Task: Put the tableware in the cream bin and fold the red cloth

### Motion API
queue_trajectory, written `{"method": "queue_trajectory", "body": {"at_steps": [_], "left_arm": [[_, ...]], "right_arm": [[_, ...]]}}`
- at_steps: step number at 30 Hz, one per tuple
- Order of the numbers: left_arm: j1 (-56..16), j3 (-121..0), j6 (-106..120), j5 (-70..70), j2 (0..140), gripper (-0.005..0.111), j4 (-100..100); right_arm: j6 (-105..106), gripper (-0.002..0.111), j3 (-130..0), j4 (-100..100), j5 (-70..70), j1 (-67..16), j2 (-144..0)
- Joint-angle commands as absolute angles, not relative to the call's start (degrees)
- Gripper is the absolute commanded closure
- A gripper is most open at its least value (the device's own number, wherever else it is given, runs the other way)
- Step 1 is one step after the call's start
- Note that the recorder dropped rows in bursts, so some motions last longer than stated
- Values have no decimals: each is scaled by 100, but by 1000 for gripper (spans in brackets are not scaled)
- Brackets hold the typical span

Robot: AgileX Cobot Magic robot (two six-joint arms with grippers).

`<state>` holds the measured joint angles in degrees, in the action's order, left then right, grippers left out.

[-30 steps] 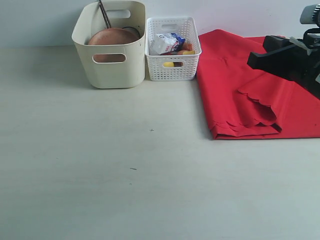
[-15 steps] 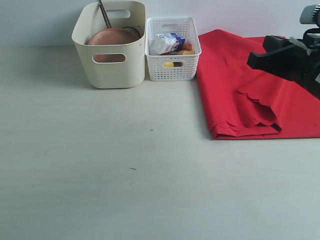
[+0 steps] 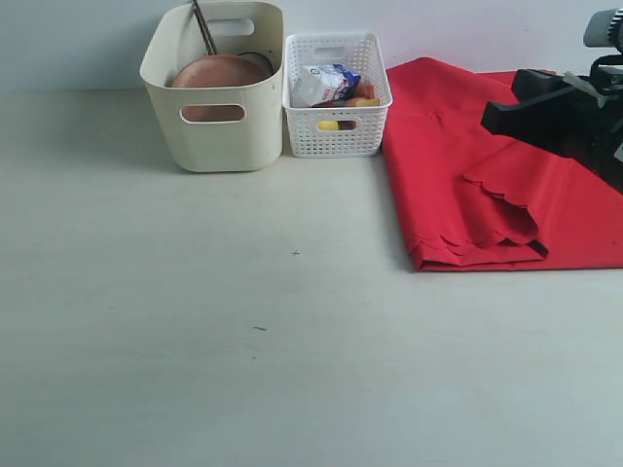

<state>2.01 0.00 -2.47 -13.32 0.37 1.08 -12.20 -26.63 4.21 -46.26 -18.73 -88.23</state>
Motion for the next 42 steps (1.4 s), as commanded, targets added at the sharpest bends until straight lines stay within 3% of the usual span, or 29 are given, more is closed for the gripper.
{"method": "queue_trajectory", "body": {"at_steps": [1, 37, 42], "left_arm": [[212, 0, -498, -1243, 0, 105, 161], [212, 0, -476, -1243, 0, 105, 161], [212, 0, -476, -1243, 0, 105, 161]], "right_arm": [[-1205, 108, -2630, 469, -4640, -1868, -8786], [-1205, 108, -2630, 456, -4640, -1868, -8786], [-2306, 108, -2630, 317, -4517, -1868, -8721]]}}
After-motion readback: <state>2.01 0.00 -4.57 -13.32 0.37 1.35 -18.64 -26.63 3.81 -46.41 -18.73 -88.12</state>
